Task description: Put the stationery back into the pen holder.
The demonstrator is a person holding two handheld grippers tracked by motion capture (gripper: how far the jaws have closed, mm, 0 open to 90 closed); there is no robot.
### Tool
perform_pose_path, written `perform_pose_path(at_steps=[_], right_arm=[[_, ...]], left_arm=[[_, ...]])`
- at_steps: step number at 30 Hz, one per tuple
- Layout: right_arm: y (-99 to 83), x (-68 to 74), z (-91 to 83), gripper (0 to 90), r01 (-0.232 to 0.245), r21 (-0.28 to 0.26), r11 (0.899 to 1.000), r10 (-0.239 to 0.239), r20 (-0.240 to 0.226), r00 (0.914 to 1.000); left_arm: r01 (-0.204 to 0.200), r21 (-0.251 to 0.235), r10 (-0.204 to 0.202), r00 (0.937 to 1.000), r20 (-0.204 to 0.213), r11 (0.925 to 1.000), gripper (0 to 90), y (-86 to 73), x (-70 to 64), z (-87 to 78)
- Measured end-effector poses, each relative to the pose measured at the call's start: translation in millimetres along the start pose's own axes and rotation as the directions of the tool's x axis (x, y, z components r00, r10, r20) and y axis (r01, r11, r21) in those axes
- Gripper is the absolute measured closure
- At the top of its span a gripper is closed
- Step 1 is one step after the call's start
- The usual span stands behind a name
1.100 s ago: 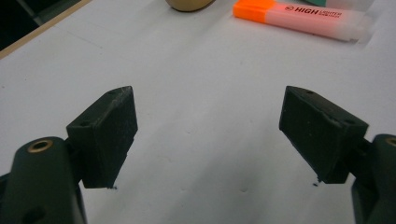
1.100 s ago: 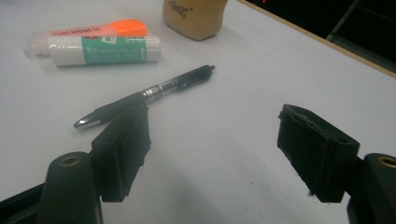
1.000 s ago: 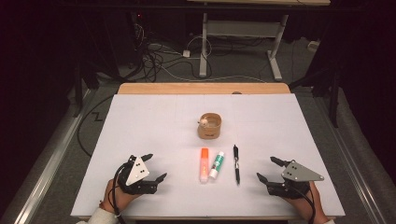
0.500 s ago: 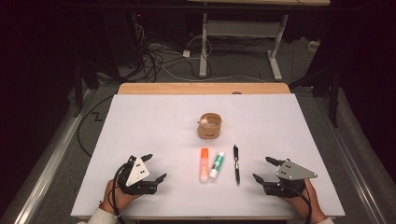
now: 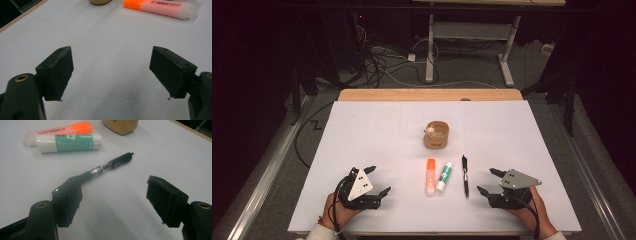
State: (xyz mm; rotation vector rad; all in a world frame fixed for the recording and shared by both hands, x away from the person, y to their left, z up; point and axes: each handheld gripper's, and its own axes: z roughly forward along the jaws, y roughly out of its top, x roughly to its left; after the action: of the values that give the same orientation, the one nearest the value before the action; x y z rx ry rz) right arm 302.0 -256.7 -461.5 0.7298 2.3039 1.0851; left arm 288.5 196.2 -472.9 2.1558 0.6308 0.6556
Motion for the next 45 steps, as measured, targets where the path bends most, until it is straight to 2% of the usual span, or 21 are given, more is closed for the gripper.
perform_pose_path(at_steps=[7,11,15,16,17,18,20,22,24,26,29,30,31,32,33,35,37,38,42,44,45], right_arm=[[11.3,10.5,12.2,34.1,-0.07,0.027,0.997,0.069,0.023,0.9974],[15.6,17.5,23.8,36.8,-0.129,0.066,0.989,0.126,0.049,0.9908],[22.3,20.9,33.1,39.2,-0.23,0.097,0.968,0.228,0.032,0.973],[25.5,22.0,39.4,40.2,-0.262,0.127,0.957,0.261,0.024,0.9651],[25.5,22.0,39.4,40.2,-0.262,0.127,0.957,0.261,0.024,0.9651],[27.7,21.7,47.0,41.9,-0.285,0.156,0.946,0.281,0.045,0.9586],[28.6,20.6,51.2,42.6,-0.287,0.169,0.943,0.284,0.045,0.9578],[31.8,19.6,57.7,45.6,-0.304,0.196,0.932,0.295,0.078,0.9524],[35.6,17.9,62.3,48.9,-0.298,0.216,0.93,0.284,0.095,0.9542],[39.6,15.5,65.0,51.8,-0.327,0.23,0.917,0.308,0.113,0.9445],[45.0,15.5,68.4,55.5,-0.344,0.263,0.901,0.314,0.149,0.9376],[46.3,17.1,68.7,56.4,-0.361,0.266,0.894,0.327,0.166,0.9304],[46.5,18.4,68.1,58.8,-0.415,0.255,0.873,0.376,0.19,0.9069],[47.0,20.1,67.3,59.9,-0.448,0.25,0.858,0.405,0.206,0.8907],[48.5,23.6,66.4,60.9,-0.45,0.262,0.854,0.401,0.22,0.8893],[49.4,32.1,65.1,64.5,-0.418,0.275,0.866,0.356,0.249,0.9009],[50.4,36.9,64.9,70.0,-0.414,0.279,0.867,0.344,0.267,0.9001],[53.4,38.4,66.2,73.0,-0.404,0.296,0.866,0.331,0.267,0.9051],[58.9,35.5,69.4,75.2,-0.411,0.339,0.846,0.336,0.258,0.9056],[62.0,35.3,71.0,76.1,-0.402,0.362,0.841,0.323,0.26,0.9099],[63.7,34.5,71.8,76.6,-0.412,0.372,0.832,0.332,0.262,0.9061]], left_arm=[[-0.006,-0.003,0.006,1.0,0.007,1.0,18.6,0.2,-0.3,0.1],[-0.006,-0.009,0.006,1.0,0.005,0.9999,18.6,1.1,-0.8,-0.8],[-0.002,-0.018,0.003,1.0,0.006,0.9998,18.6,2.7,-2.4,-2.0],[-0.005,-0.018,0.005,1.0,0.007,0.9998,18.6,2.8,-2.4,-2.1],[-0.005,-0.02,0.005,1.0,0.009,0.9998,18.6,2.8,-2.5,-2.3],[-0.001,-0.024,0.001,0.9999,0.011,0.9997,18.6,2.7,-2.4,-2.5],[-0.003,-0.027,0.003,0.9999,0.014,0.9996,18.5,2.3,-2.0,-3.1],[-0.004,-0.029,0.005,0.9998,0.018,0.9996,18.5,2.0,-1.4,-3.9],[0.0,-0.039,0.001,0.9998,0.021,0.9992,18.5,1.8,-0.8,-5.0],[0.002,-0.045,-0.001,0.9997,0.023,0.999,18.5,1.7,-0.6,-5.8],[0.004,-0.048,-0.003,0.9997,0.023,0.9988,18.5,2.3,-1.3,-6.7],[0.003,-0.049,-0.002,0.9997,0.023,0.9988,18.5,2.7,-1.7,-7.2],[0.001,-0.05,0.0,0.9998,0.022,0.9987,18.5,3.1,-2.2,-7.6],[-0.005,-0.049,0.006,0.9998,0.019,0.9988,18.5,3.5,-3.2,-8.1],[-0.008,-0.049,0.009,0.9998,0.018,0.9988,18.5,3.8,-4.0,-8.6],[-0.019,-0.048,0.02,0.9996,0.018,0.9986,18.5,4.5,-4.9,-9.8],[-0.023,-0.053,0.024,0.9995,0.022,0.9983,18.6,4.5,-5.7,-10.6],[-0.024,-0.051,0.025,0.9994,0.022,0.9984,18.6,4.3,-6.0,-10.6],[-0.022,-0.051,0.023,0.9994,0.026,0.9985,18.5,5.0,-6.2,-10.8],[-0.022,-0.048,0.024,0.9994,0.026,0.9986,18.5,6.0,-7.4,-9.9],[-0.026,-0.045,0.027,0.9993,0.027,0.9986,18.5,6.6,-8.0,-9.5]])
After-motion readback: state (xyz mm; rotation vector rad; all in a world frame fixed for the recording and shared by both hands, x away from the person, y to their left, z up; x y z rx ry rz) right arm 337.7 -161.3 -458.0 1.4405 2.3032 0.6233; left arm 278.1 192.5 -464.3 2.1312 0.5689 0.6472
